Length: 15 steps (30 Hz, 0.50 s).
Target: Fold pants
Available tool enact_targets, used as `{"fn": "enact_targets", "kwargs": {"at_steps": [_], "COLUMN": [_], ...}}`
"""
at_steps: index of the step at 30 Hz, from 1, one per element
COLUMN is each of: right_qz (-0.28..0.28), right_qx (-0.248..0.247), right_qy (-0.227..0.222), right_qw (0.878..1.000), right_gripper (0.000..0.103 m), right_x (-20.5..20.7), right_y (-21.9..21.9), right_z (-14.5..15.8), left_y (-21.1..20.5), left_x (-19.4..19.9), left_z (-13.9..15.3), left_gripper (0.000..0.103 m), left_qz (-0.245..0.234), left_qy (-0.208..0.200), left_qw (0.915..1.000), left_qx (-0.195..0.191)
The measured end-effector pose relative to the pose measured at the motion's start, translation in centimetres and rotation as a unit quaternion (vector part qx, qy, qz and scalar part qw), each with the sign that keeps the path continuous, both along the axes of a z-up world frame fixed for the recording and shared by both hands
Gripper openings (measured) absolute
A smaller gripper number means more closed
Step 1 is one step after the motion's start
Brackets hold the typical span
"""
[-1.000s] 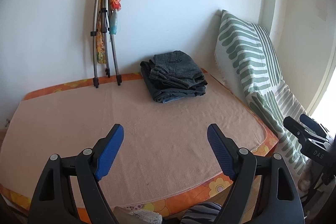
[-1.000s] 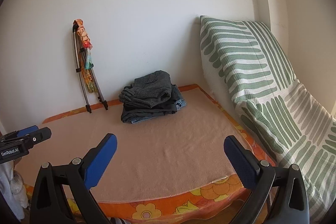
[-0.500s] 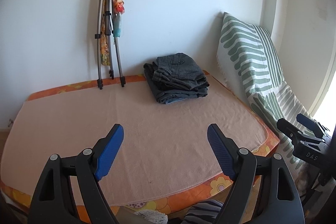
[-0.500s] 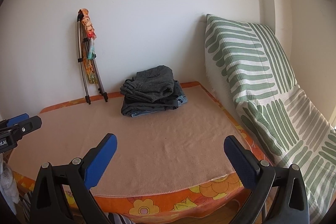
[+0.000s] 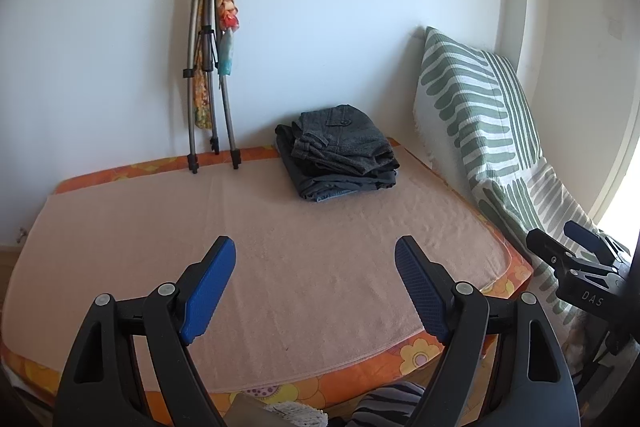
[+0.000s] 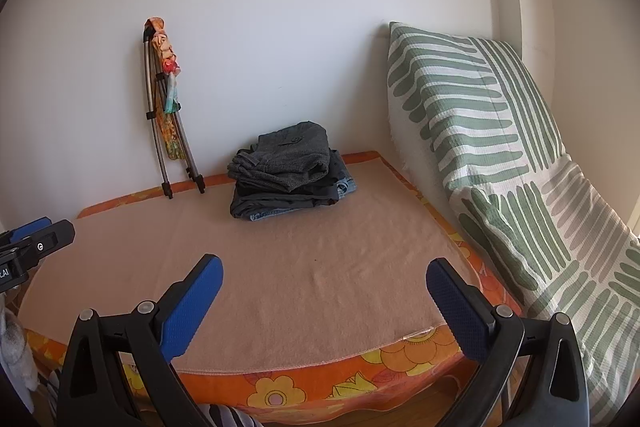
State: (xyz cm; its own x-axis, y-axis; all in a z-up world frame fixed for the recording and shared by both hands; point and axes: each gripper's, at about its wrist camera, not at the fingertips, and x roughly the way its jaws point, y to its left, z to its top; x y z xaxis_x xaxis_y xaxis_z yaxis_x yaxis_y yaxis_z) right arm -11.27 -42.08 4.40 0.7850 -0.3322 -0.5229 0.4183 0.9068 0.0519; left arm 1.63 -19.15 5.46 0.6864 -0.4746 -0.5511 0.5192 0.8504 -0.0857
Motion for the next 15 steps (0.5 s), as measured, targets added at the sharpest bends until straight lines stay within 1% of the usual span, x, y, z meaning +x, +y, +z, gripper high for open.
{"fn": "enact_targets", "kwargs": {"at_steps": [15], "right_qz": [0.004], "right_qx": [0.010], "right_qy": [0.001], "right_qw": [1.000], "right_gripper": [0.103], "right_x": [0.29], "right_y": [-0.16], "right_z": [-0.18], "left_y": [-0.09], "left_x": [0.10], "left_z": [0.20], "left_gripper": [0.082], "left_qz": [0.001], "left_qy": [-0.004], "left_qw": [1.0000], "left_qx": [0.004]}}
